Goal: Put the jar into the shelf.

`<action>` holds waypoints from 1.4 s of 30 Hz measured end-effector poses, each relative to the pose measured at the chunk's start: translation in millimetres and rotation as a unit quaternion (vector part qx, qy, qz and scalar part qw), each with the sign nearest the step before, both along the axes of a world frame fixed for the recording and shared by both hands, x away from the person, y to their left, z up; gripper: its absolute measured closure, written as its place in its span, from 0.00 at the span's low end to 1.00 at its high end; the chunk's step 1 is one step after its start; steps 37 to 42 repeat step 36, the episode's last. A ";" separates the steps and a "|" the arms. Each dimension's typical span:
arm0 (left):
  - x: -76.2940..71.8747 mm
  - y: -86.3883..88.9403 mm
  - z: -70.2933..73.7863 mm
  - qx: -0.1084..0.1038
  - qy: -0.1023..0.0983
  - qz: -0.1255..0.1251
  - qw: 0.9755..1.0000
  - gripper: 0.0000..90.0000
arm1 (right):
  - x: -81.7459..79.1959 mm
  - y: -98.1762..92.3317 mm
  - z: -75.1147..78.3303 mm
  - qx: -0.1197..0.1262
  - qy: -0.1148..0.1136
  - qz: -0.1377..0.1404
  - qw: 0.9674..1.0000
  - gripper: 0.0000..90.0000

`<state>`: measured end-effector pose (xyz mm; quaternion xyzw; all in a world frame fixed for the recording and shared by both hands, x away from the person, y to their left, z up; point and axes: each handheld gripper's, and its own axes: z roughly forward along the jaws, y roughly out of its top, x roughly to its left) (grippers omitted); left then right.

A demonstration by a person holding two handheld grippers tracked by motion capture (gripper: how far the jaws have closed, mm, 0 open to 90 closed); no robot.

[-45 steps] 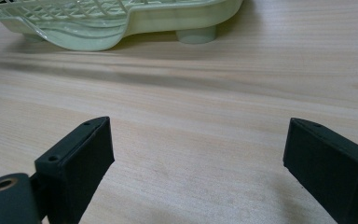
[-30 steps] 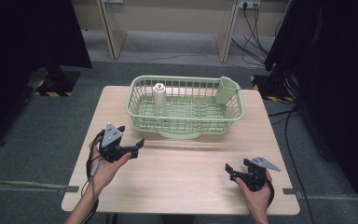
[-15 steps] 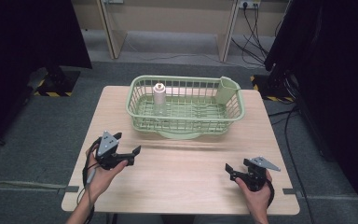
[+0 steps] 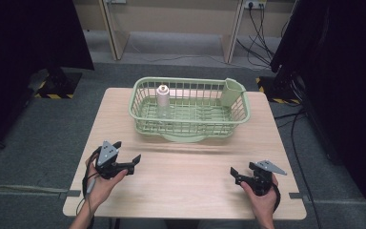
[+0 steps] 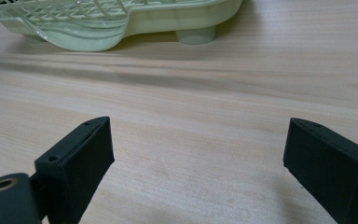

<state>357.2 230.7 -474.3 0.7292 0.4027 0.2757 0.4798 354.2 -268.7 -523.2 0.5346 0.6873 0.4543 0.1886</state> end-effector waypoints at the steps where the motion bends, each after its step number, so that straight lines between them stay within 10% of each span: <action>1: 0.1 1.2 -2.8 0.000 0.001 0.000 1.000 0.10 | 0.0 0.0 0.0 0.000 0.000 0.000 1.000 0.10; 42: -2.1 17.8 -53.5 -0.011 0.029 0.010 0.999 0.02 | -0.1 0.4 0.1 0.000 0.001 0.000 1.000 0.10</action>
